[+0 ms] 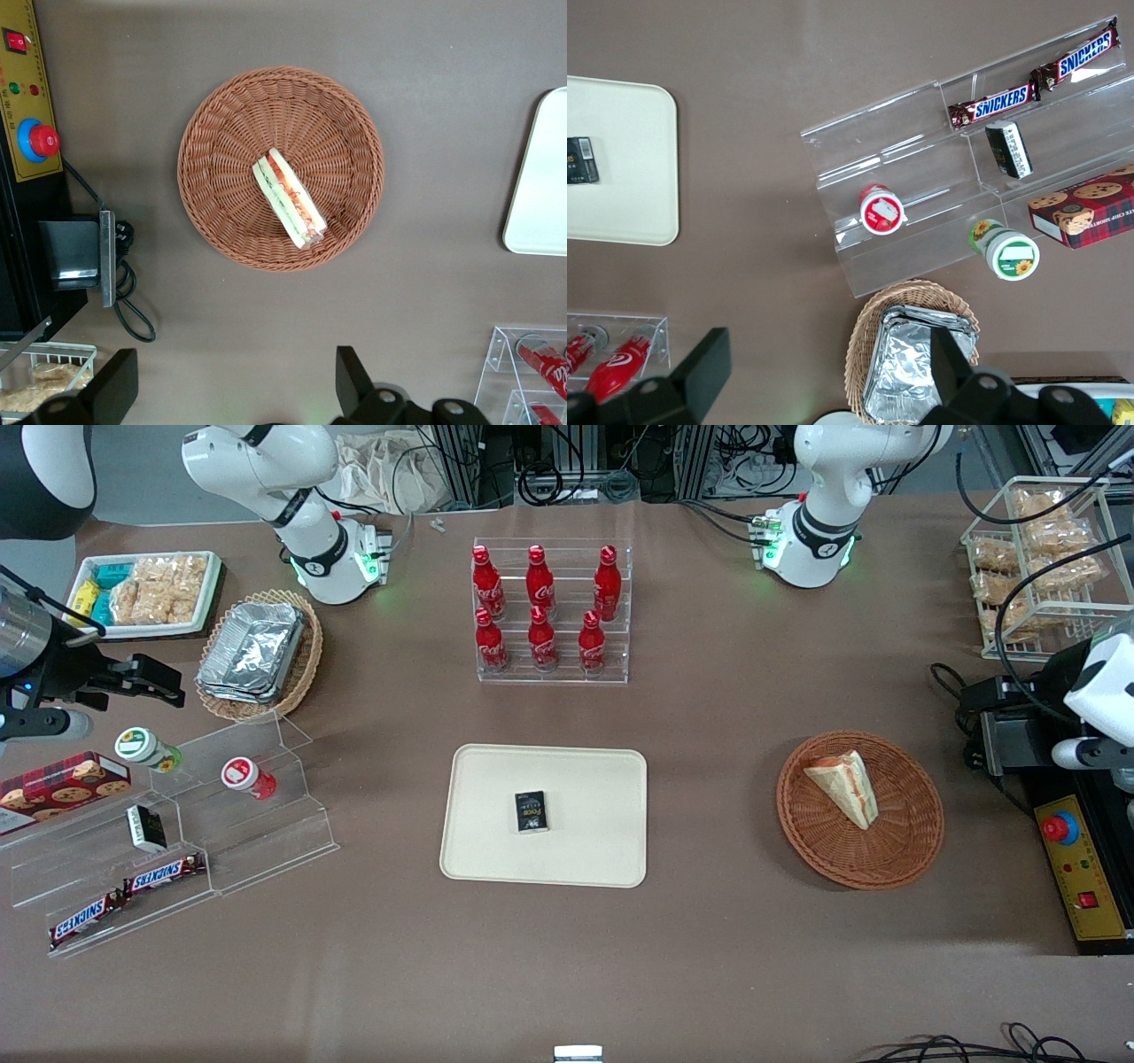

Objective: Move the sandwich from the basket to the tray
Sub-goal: 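Move the left gripper toward the wicker basket holding the sandwich, then lower the open left gripper over the wrapped sandwich in the basket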

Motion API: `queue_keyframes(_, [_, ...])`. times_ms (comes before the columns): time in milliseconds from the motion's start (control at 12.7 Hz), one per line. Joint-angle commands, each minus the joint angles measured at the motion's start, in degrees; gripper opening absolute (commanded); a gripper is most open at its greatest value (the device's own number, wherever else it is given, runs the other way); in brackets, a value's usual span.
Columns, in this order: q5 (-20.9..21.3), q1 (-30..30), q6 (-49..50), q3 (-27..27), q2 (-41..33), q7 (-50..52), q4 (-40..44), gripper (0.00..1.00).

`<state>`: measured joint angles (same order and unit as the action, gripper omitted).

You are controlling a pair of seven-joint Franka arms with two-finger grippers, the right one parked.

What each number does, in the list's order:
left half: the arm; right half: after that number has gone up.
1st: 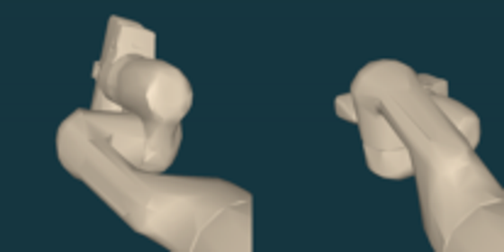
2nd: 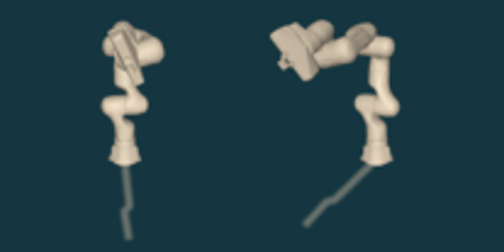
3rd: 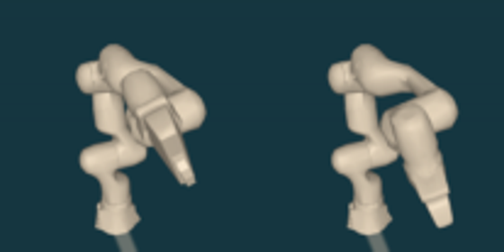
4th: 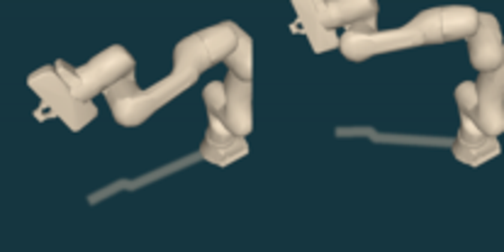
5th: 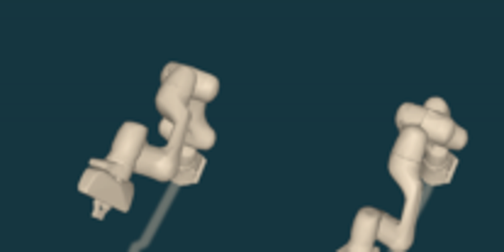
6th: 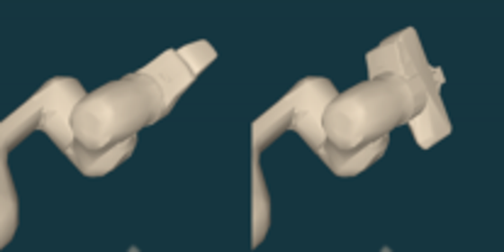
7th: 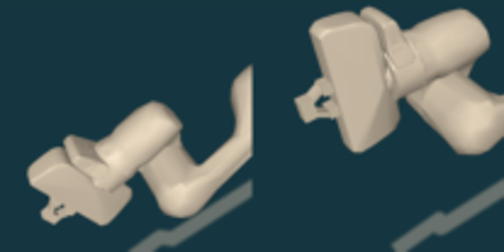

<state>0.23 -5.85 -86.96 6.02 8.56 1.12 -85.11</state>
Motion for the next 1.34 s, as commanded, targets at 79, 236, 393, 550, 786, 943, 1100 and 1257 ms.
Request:
queue_keyframes(79, [-0.6, -0.2, 0.3, 0.0, 0.7, 0.4, -2.1, 0.99])
queue_keyframes(236, [-1.0, -0.3, -3.1, 0.0, 0.4, 0.7, -5.8, 0.99])
queue_keyframes(393, [-0.9, -0.3, -8.0, 0.0, -0.9, 2.6, -11.0, 0.99])
queue_keyframes(550, [-1.1, -0.2, -18.4, 0.0, -2.2, 7.6, -17.9, 0.99])
queue_keyframes(786, [-1.0, 0.2, -27.9, 0.1, -2.5, 17.4, -25.0, 0.99])
queue_keyframes(943, [-1.2, 0.2, -29.4, 0.2, -2.0, 20.7, -27.1, 0.99])
queue_keyframes(1100, [-3.9, 0.2, -31.6, 0.2, -0.2, 24.1, -28.7, 0.99])
queue_keyframes(1257, [-4.1, 0.7, -35.7, 0.4, 1.3, 28.2, -31.0, 0.98])
